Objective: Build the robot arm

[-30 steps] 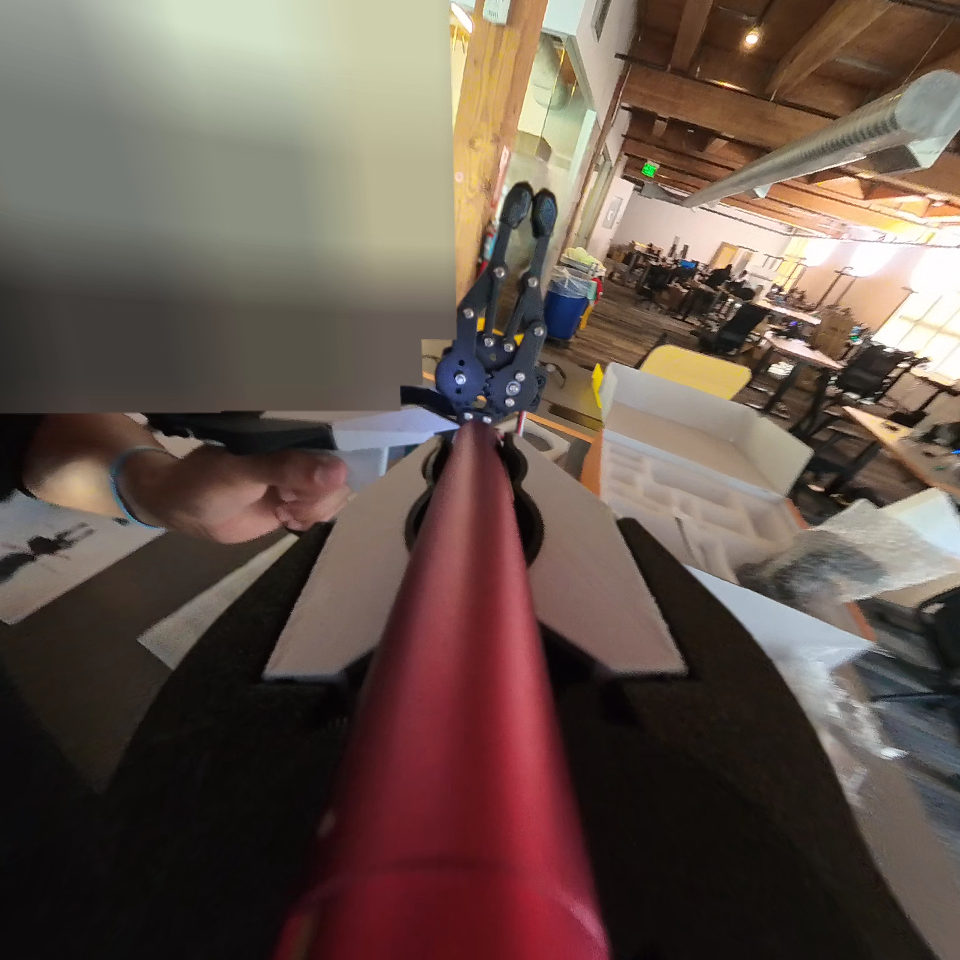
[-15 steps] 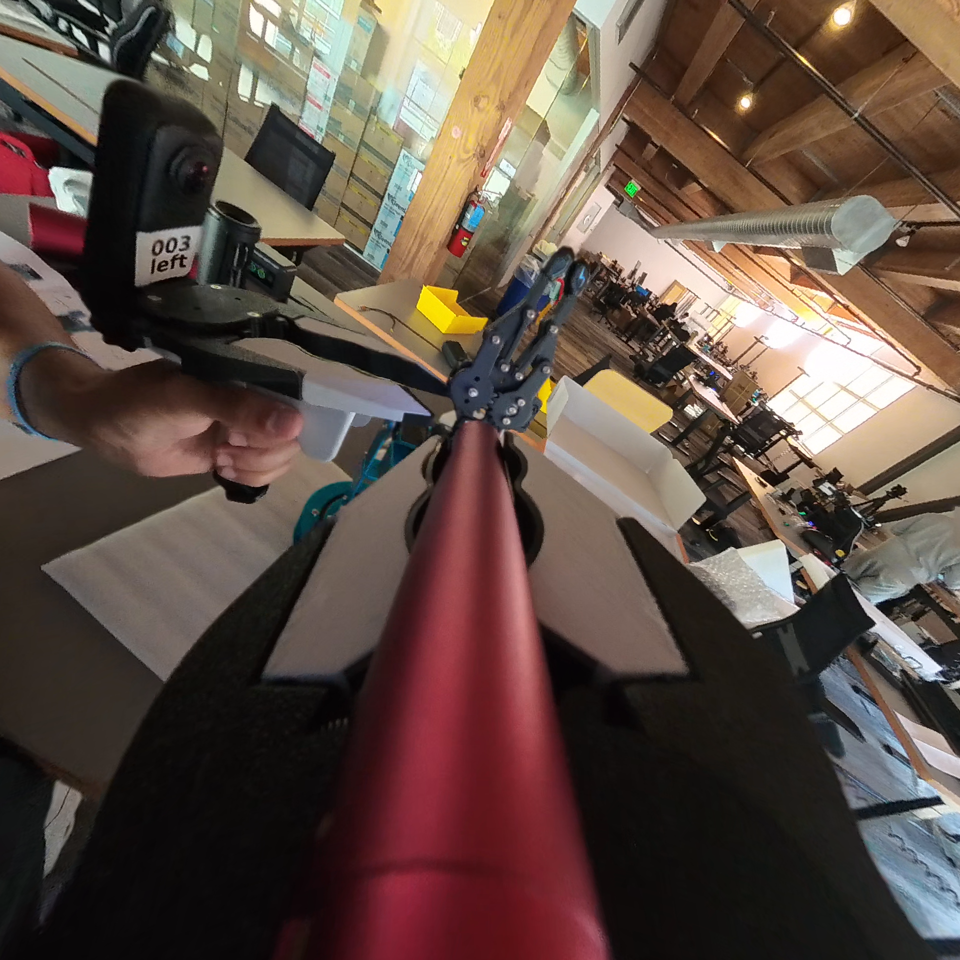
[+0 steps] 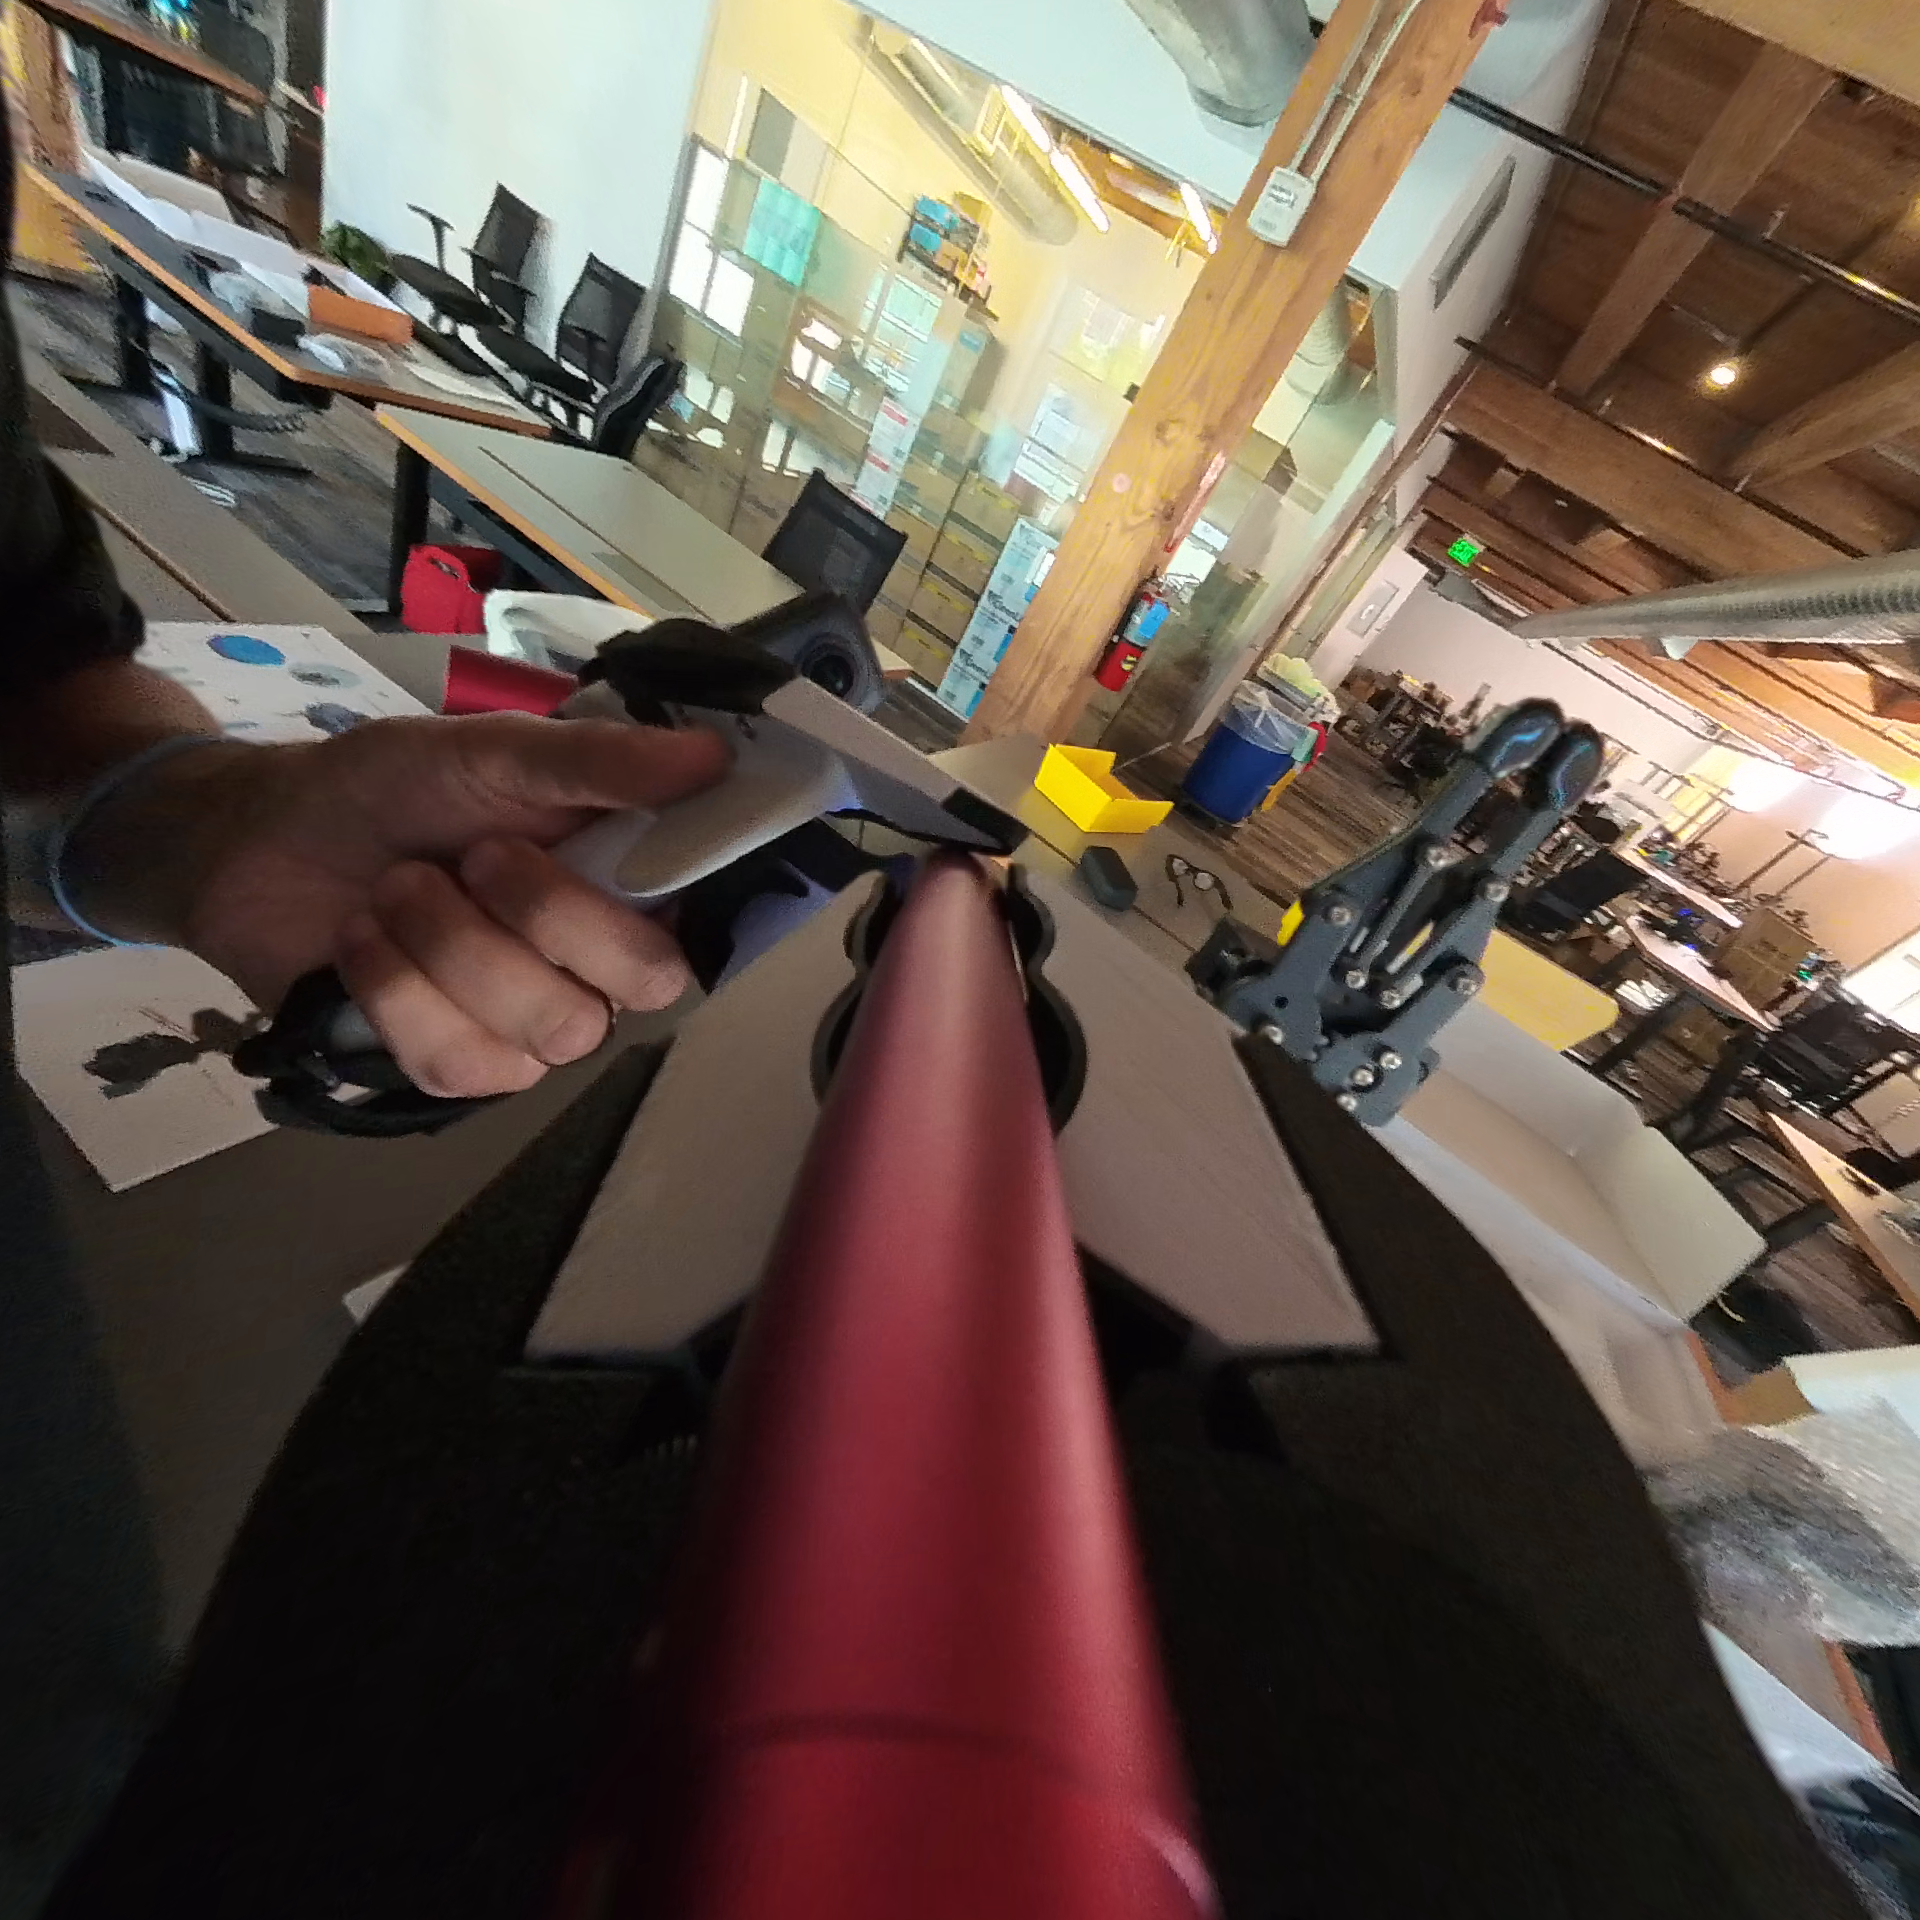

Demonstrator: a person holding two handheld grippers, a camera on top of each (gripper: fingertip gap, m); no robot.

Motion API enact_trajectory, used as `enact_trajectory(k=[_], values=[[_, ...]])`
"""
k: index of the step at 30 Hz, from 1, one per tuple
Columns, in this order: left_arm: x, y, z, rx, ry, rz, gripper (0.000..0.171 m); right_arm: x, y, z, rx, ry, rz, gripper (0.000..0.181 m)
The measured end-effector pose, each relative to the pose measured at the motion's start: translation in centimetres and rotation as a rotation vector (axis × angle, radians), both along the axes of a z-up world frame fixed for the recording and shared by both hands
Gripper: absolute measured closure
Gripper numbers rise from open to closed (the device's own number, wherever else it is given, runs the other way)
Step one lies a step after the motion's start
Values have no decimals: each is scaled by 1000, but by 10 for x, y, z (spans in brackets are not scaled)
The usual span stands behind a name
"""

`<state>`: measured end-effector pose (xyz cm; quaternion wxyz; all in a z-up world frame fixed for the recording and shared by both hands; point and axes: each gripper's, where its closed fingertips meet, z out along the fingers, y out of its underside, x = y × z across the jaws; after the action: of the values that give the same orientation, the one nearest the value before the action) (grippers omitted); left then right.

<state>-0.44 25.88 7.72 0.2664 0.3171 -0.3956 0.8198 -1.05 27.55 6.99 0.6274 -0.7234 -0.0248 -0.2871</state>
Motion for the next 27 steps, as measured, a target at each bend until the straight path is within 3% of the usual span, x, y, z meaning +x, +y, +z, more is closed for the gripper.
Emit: enact_trajectory(k=[8,20,24,27], values=[[2,14,-7,-3,11,15,156,0,3,-11,-46,61,-10,160],[10,5,-8,-37,54,7,154,5,-6,-14,-81,77,-49,160],[14,-2,-18,1,90,16,150,11,-14,-20,-15,215,-46,159],[20,2,-23,54,67,82,137,23,-32,-16,50,250,-93,160]])
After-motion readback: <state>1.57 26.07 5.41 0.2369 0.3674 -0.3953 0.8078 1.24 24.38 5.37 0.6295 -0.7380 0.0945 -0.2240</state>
